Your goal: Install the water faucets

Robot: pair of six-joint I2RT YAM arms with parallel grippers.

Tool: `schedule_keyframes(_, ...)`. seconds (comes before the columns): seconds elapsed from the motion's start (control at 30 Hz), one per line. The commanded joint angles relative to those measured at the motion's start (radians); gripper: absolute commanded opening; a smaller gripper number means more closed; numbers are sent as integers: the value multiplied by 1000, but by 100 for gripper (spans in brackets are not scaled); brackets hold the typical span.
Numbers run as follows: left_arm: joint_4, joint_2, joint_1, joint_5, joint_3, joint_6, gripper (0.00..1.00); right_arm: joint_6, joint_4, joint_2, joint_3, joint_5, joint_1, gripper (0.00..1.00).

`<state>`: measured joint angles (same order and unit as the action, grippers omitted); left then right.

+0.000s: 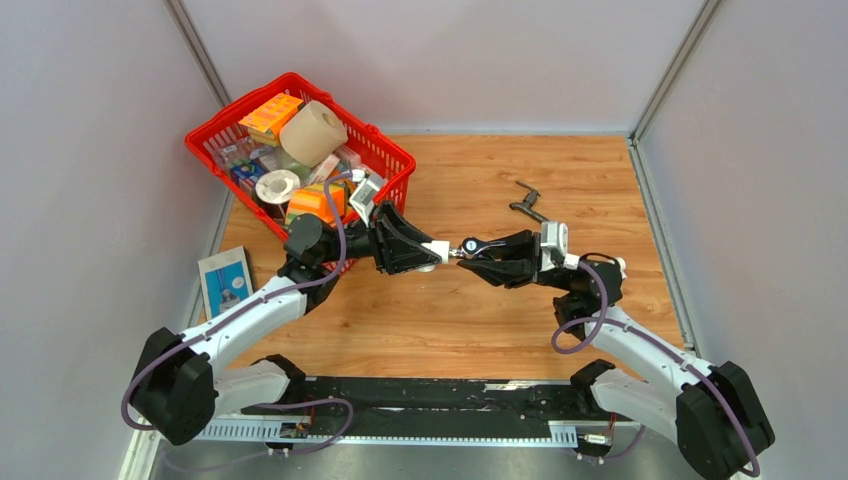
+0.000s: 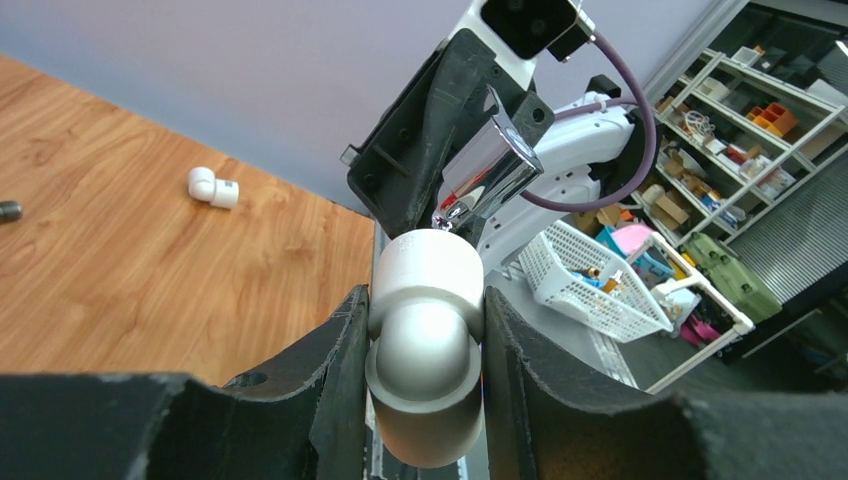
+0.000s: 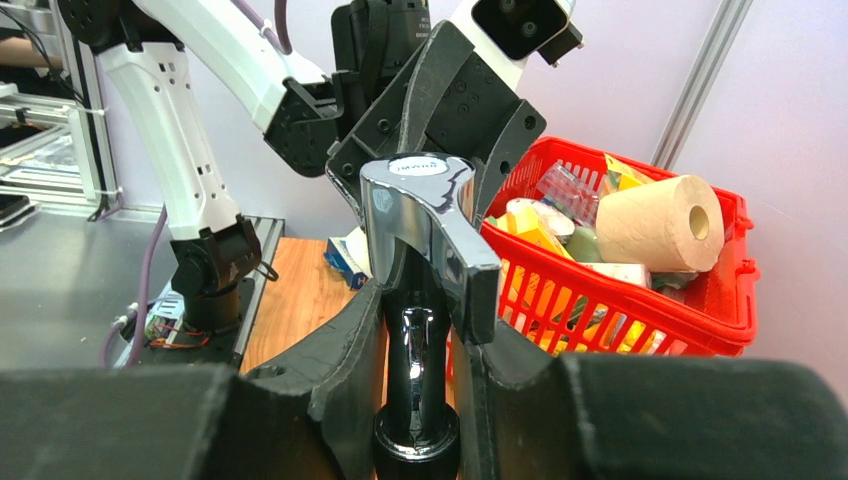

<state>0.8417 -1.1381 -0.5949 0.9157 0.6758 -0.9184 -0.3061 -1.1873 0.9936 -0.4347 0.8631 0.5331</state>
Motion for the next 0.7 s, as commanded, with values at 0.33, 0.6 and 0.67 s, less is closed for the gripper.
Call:
schedule_keyframes(0.33,50,-17,-11,68,67,-74,0,129,89,-90,-44,24,1,0)
schedule_keyframes(0.6,120,-14,-13,26,45,-114,0,66,16,-32,-98,-12,1,0)
schedule_keyframes(0.67,145,-12,-14,23,47,-106,0,18,-8,-10,-113,-12,1,0)
